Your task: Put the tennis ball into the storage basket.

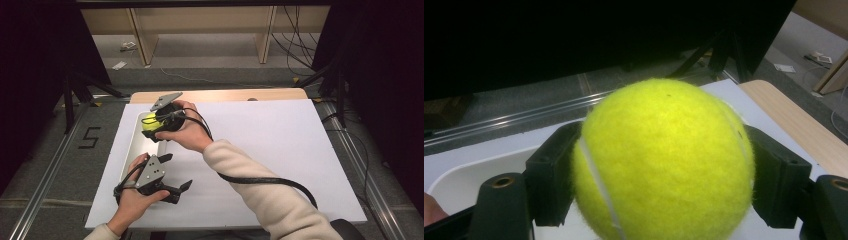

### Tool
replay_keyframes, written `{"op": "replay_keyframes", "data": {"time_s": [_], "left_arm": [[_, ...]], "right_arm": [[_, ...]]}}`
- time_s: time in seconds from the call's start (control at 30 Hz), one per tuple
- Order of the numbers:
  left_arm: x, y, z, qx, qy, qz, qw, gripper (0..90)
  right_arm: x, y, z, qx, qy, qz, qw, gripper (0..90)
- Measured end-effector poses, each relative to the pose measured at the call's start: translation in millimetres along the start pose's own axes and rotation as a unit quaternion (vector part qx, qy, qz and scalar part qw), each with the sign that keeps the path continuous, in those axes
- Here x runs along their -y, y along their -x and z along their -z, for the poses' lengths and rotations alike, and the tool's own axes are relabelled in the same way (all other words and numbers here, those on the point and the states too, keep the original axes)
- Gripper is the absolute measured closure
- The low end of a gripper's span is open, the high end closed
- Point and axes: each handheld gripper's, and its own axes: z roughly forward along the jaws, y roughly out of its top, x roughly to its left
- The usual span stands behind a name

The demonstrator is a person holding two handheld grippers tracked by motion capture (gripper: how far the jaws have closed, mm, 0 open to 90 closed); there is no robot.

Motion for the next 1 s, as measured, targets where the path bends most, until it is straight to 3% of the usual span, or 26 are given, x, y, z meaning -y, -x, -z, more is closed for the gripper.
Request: {"op": "replay_keyframes", "data": {"time_s": [1.0], "left_arm": [[0.8,0.5,-0.5,0.003,-0.003,0.001,1.0000,0.0]], "right_arm": [[-7.3,-0.1,-12.7,-0.009,-0.006,0.006,0.9999,25.9]]}}
